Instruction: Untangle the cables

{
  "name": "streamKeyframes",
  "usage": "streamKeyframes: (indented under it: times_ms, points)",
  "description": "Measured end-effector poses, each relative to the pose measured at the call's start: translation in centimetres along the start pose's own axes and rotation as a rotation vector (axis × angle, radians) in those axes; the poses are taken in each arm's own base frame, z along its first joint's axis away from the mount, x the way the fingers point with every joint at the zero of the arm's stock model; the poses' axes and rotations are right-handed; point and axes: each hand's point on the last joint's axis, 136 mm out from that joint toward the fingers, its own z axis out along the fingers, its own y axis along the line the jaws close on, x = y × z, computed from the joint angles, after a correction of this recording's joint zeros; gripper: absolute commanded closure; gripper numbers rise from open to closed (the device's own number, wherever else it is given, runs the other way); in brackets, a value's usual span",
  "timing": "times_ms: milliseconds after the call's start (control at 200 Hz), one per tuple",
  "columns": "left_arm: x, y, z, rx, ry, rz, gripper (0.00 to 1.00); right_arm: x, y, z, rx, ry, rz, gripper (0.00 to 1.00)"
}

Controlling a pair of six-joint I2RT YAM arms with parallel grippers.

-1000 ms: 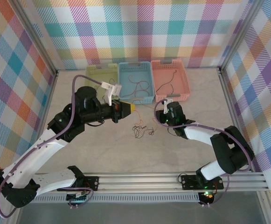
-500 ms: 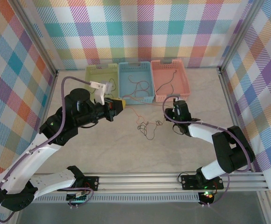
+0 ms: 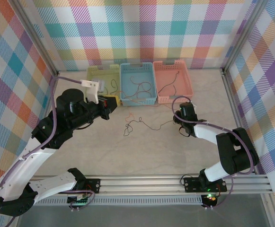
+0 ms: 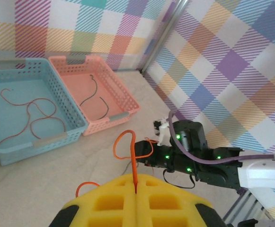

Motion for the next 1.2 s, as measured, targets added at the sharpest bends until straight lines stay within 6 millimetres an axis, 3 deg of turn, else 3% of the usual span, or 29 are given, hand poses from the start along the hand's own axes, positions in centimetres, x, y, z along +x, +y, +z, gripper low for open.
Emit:
streamKeyframes:
  times_ms: [295, 700, 1200]
  points:
    - [-0.6, 2.4, -0.7, -0.107, -0.023, 0.003, 1.0, 0.2, -2.9, 0.1, 0.091, 0.006, 0.106, 0.66]
    - [-4.7, 3.4, -5.1, -0.208, -0.165, 0.021, 1.0, 0.4, -5.6, -0.3, 0.177, -0.005, 0.208, 0.65]
    - [-9.2, 3.4, -9.0, -0.286, -0.316, 0.043, 1.0, 0.4, -6.3, -0.4, 0.204, -0.011, 0.242, 0.66]
